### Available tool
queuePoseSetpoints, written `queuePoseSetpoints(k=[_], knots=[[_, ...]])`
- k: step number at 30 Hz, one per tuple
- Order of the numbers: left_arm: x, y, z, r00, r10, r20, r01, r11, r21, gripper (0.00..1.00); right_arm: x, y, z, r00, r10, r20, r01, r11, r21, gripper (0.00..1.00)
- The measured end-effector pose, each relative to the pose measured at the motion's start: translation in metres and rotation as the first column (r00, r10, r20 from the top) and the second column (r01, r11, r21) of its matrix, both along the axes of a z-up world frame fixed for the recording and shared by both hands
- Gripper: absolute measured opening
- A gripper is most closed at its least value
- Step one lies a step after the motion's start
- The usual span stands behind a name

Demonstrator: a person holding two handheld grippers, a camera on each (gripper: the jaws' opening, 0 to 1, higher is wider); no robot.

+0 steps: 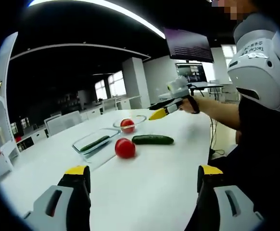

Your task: Sort the scattered tomatoes and cucumbers on the table and place them into their respective storage containers

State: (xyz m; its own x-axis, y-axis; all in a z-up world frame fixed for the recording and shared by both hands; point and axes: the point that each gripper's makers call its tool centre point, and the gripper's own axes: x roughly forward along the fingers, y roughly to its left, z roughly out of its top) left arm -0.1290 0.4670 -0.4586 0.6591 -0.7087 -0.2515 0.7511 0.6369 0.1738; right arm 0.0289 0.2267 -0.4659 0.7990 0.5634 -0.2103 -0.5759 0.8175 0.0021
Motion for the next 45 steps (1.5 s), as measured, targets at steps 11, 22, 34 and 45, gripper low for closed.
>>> queuePoseSetpoints(k=[11, 22, 34, 45], knots=[[0.005, -0.004, 0.0, 1.0, -0.008, -0.004, 0.008, 1.0, -0.007, 0.92, -0.06, -0.012, 0.006, 0.997, 0.058, -0.053, -0.058, 0.998, 0.01, 0.97], [0.007, -0.007, -0.004, 1.0, -0.014, -0.015, 0.014, 1.0, 0.009, 0.92, -0.073, -0.009, -0.016, 0.985, 0.126, -0.12, -0.133, 0.99, -0.045, 0.97], [0.007, -0.003, -0.003, 1.0, -0.002, -0.021, 0.003, 1.0, 0.006, 0.92, -0.077, -0.004, -0.01, 0.987, 0.132, -0.097, -0.14, 0.986, -0.086, 0.97], [0.006, -0.006, -0.003, 1.0, -0.01, -0.023, 0.01, 1.0, 0.002, 0.92, -0.064, 0.051, -0.002, 0.964, 0.258, -0.07, -0.266, 0.952, -0.149, 0.94]])
